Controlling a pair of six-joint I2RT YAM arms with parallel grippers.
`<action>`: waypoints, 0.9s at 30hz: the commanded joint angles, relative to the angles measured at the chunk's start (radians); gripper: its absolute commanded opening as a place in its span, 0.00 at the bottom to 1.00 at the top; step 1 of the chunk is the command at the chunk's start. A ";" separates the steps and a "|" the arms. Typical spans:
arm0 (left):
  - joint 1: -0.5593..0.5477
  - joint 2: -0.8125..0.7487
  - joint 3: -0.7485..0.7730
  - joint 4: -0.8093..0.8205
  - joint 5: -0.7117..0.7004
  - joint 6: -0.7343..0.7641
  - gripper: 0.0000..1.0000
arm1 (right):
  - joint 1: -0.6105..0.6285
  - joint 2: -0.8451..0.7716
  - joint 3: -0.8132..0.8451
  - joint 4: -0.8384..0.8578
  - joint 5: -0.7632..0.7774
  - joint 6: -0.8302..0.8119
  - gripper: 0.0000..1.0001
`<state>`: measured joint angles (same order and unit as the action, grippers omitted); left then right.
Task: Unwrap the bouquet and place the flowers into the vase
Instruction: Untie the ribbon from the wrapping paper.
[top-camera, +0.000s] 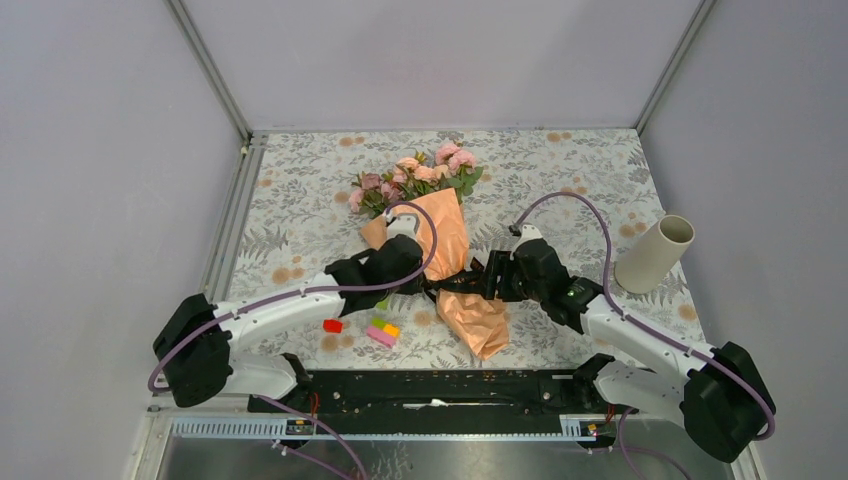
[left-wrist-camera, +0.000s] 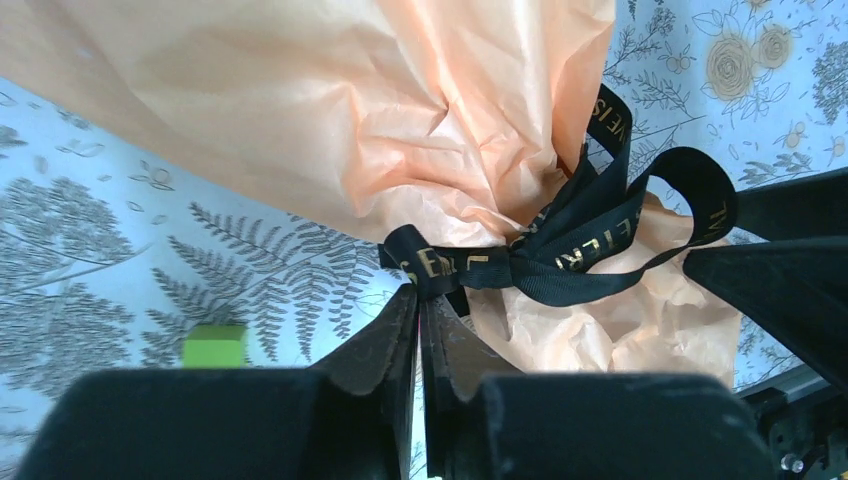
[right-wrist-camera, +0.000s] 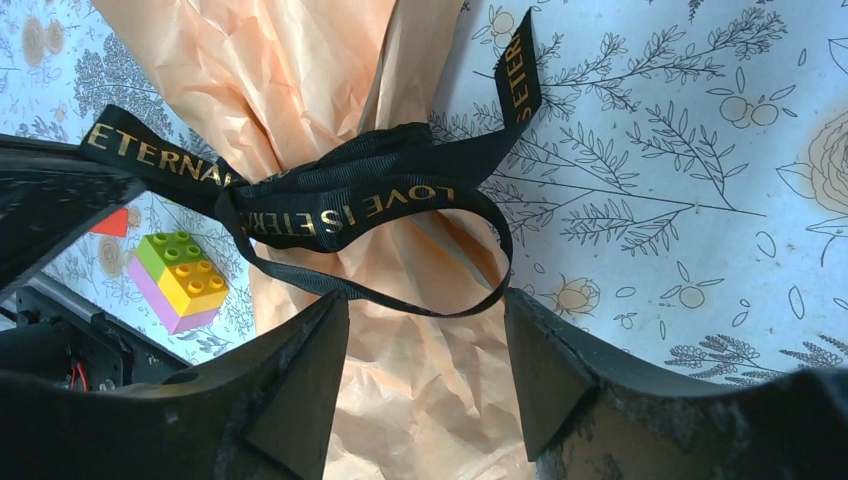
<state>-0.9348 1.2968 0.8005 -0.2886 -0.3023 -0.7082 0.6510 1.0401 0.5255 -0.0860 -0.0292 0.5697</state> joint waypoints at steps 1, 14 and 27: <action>-0.005 -0.009 0.128 -0.236 -0.056 0.121 0.11 | -0.007 0.017 0.046 0.037 -0.012 -0.022 0.63; -0.010 -0.149 0.181 -0.381 -0.092 0.109 0.51 | -0.008 -0.003 0.032 0.050 0.006 -0.032 0.59; 0.019 -0.214 -0.221 0.029 0.117 -0.083 0.73 | -0.007 -0.144 -0.063 0.025 0.000 0.007 0.59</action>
<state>-0.9356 1.0954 0.6292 -0.4465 -0.2390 -0.7139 0.6510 0.9501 0.4873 -0.0631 -0.0284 0.5602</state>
